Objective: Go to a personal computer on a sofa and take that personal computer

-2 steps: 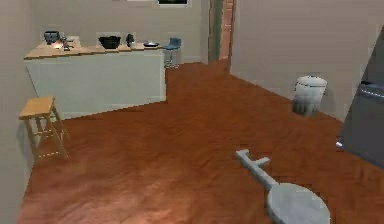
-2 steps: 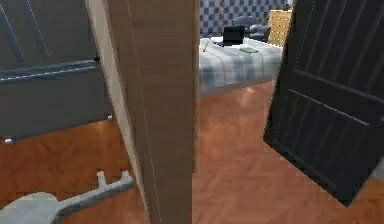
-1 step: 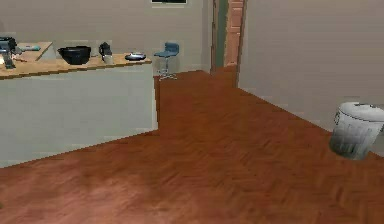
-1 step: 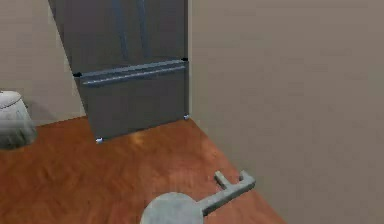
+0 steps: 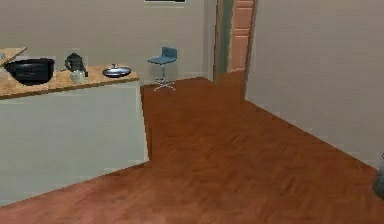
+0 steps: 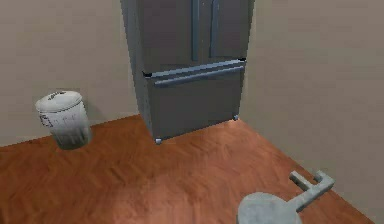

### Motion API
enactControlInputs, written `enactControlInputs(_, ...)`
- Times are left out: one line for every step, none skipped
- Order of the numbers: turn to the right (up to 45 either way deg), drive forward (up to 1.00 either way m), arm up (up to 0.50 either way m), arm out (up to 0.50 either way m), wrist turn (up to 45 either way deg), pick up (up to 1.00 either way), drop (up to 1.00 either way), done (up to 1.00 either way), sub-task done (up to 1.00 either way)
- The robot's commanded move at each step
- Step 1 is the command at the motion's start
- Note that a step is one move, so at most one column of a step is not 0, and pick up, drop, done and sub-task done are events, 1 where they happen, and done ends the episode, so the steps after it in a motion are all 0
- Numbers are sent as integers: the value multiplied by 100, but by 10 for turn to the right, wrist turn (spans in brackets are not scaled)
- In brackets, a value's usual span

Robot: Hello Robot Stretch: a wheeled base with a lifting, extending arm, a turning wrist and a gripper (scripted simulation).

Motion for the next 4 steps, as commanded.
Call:
enactControlInputs(60,0,0,0,0,0,0,0,0)
enactControlInputs(0,100,0,0,0,0,0,0,0)
enactControlInputs(0,100,0,0,0,0,0,0,0)
enactControlInputs(30,0,0,0,0,0,0,0,0)
